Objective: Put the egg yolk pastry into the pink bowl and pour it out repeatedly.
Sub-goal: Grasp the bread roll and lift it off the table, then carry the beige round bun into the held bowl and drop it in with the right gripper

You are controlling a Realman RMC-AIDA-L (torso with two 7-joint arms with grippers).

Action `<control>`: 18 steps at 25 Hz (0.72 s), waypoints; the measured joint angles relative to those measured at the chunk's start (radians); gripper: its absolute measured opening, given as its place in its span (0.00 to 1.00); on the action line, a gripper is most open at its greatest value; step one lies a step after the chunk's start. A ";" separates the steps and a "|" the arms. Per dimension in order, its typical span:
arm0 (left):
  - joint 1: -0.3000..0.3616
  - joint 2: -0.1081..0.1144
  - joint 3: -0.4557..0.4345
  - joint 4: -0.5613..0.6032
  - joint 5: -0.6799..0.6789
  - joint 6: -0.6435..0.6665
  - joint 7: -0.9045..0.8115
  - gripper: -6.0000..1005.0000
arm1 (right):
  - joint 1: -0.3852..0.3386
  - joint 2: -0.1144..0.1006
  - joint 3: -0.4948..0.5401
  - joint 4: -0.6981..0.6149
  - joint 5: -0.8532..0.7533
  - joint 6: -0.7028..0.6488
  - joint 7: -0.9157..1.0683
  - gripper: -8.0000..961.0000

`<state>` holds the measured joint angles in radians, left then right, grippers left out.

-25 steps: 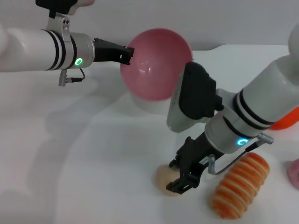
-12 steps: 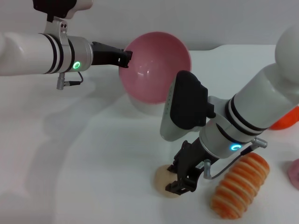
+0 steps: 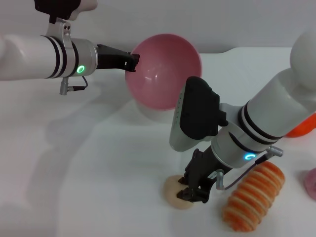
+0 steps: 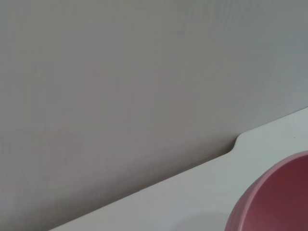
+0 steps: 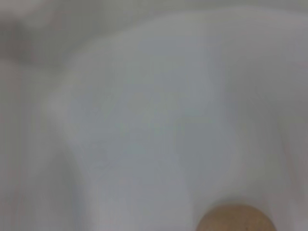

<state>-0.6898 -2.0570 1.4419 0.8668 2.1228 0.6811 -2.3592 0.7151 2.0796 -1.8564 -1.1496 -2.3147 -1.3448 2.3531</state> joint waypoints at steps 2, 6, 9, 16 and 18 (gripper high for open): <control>0.000 0.000 0.000 0.000 0.000 0.000 0.000 0.05 | 0.000 -0.001 0.002 -0.002 0.000 -0.004 0.000 0.29; -0.001 0.001 -0.002 0.000 0.000 0.000 0.000 0.05 | -0.013 -0.002 0.020 -0.057 0.001 -0.046 0.006 0.25; -0.001 0.001 -0.002 0.000 0.001 0.000 0.000 0.05 | -0.051 -0.005 0.064 -0.191 0.000 -0.111 0.019 0.23; -0.008 0.003 -0.007 0.000 0.005 0.026 0.000 0.05 | -0.150 -0.004 0.288 -0.607 -0.002 -0.234 0.030 0.17; -0.009 0.003 -0.007 0.001 0.006 0.037 0.000 0.05 | -0.166 -0.003 0.350 -0.675 -0.005 -0.231 0.030 0.16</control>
<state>-0.6990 -2.0542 1.4352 0.8676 2.1289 0.7183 -2.3592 0.5488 2.0766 -1.5061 -1.8246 -2.3201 -1.5759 2.3831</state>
